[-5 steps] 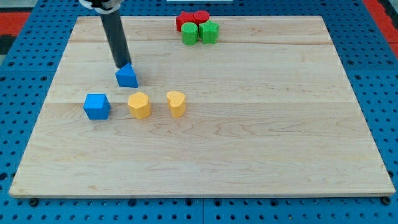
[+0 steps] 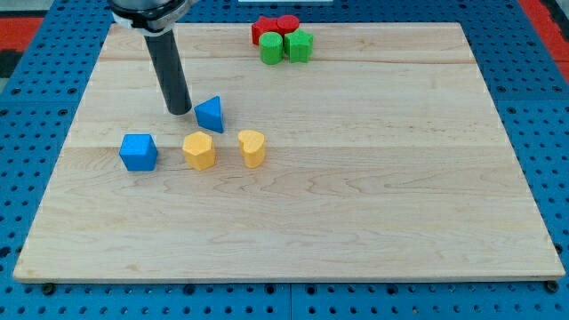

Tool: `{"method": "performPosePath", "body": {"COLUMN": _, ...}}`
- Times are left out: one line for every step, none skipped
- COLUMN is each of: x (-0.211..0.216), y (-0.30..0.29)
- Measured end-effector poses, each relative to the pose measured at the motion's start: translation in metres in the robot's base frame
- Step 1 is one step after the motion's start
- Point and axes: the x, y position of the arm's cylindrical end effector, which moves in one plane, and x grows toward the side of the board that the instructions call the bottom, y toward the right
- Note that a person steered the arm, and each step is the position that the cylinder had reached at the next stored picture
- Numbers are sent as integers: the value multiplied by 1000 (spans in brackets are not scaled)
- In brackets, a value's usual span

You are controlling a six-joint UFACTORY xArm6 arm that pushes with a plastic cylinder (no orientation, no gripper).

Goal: Move the blue triangle to the right side of the yellow heart

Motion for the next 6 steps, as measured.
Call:
{"method": "performPosePath", "body": {"x": 9, "y": 20}}
{"method": "performPosePath", "body": {"x": 10, "y": 54}}
{"method": "performPosePath", "body": {"x": 10, "y": 81}}
{"method": "performPosePath", "body": {"x": 10, "y": 107}}
{"method": "performPosePath", "body": {"x": 1, "y": 105}}
{"method": "performPosePath", "body": {"x": -10, "y": 126}}
